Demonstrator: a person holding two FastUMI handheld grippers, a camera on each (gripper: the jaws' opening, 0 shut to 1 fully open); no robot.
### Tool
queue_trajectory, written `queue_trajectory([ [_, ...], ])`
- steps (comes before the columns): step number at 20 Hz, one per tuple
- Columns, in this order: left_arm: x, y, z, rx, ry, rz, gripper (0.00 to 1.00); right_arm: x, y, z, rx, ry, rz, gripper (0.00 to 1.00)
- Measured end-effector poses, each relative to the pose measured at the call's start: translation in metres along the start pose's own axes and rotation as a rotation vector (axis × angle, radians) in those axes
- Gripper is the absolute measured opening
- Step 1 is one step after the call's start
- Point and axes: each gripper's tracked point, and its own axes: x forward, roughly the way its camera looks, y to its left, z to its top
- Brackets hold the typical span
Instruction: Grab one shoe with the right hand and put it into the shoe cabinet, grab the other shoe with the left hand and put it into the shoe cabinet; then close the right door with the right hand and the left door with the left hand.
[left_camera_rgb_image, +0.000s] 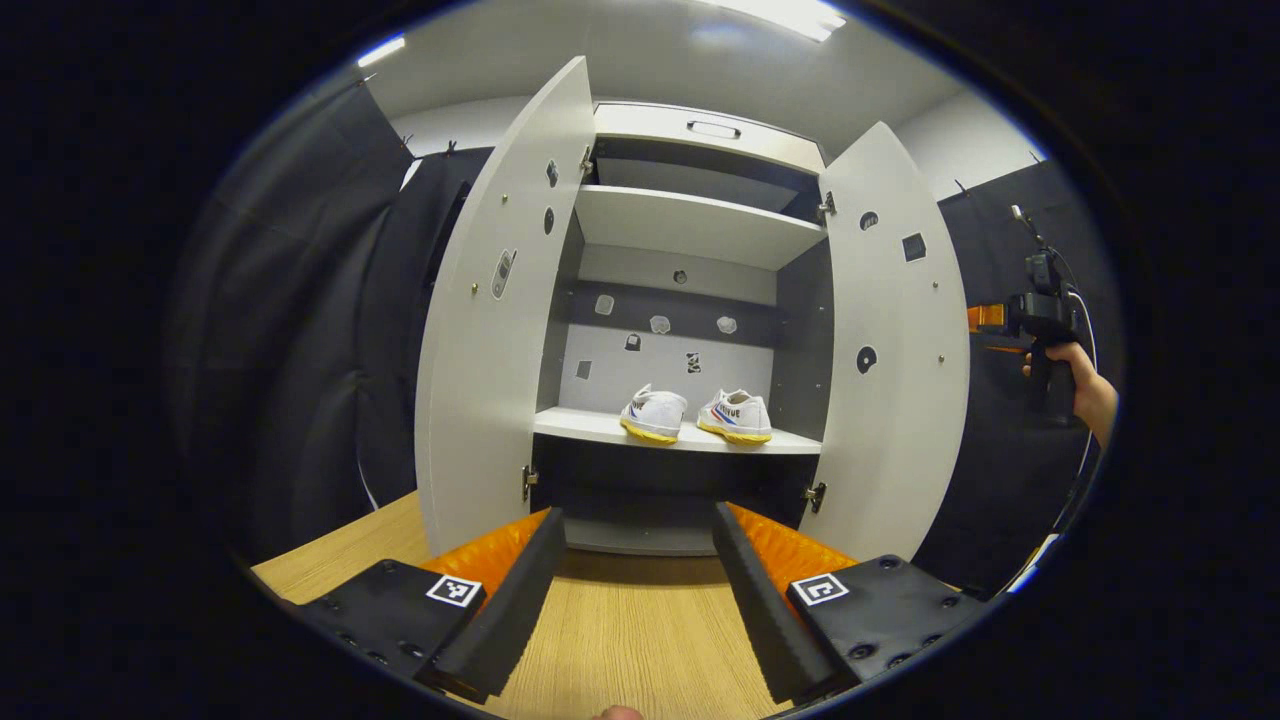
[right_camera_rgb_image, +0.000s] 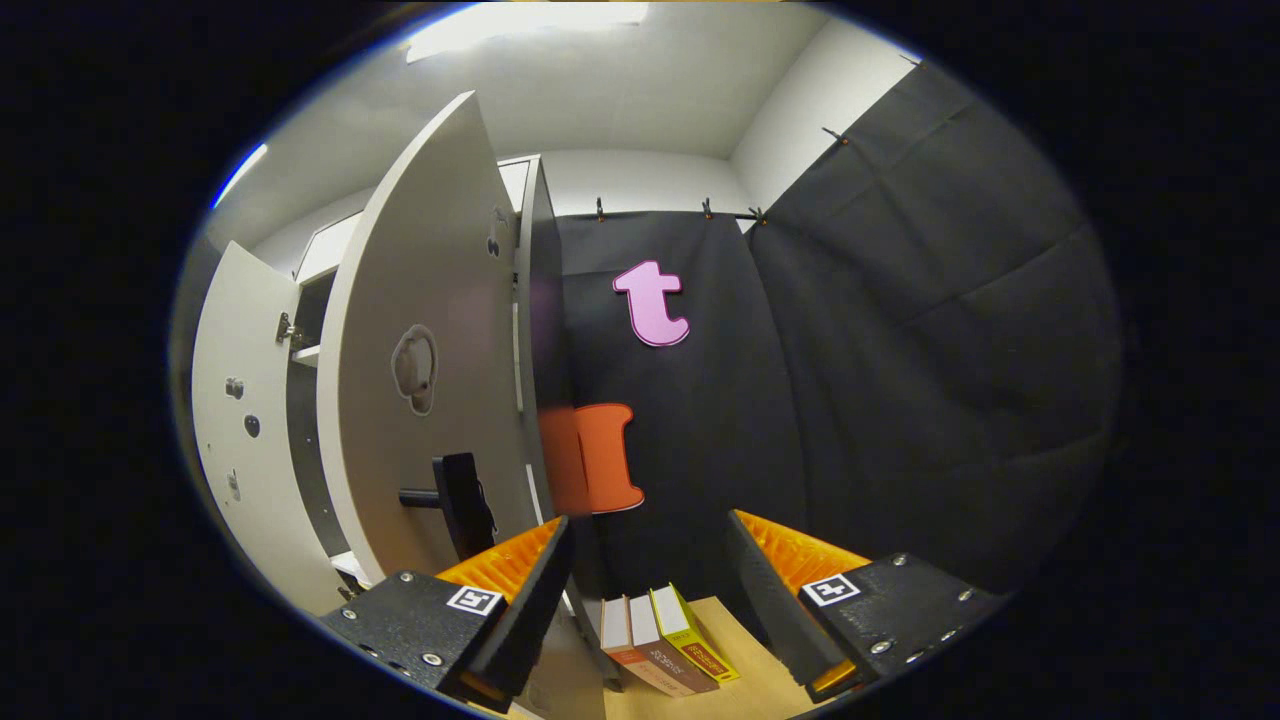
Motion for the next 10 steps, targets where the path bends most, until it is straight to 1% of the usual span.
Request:
queue_trajectory([
  [3, 0.004, 0.003, -0.004, -0.013, 0.011, 0.005, 0.96, 0.000, 0.004, -0.001, -0.005, 0.014, 0.004, 0.93],
  [4, 0.005, 0.003, -0.004, -0.017, 0.011, 0.003, 0.99, -0.001, 0.005, 0.001, -0.012, 0.013, 0.007, 0.93],
  [5, 0.006, 0.003, -0.003, -0.019, 0.009, 0.000, 0.97, -0.002, 0.007, 0.002, -0.028, 0.008, 0.005, 0.92],
  [8, 0.009, 0.004, 0.002, -0.014, -0.005, -0.008, 0.97, -0.005, 0.017, 0.007, -0.097, -0.028, -0.009, 0.92],
  [10, 0.008, 0.006, 0.002, -0.013, -0.006, -0.014, 0.97, -0.006, 0.026, 0.007, -0.112, -0.031, -0.010, 0.91],
])
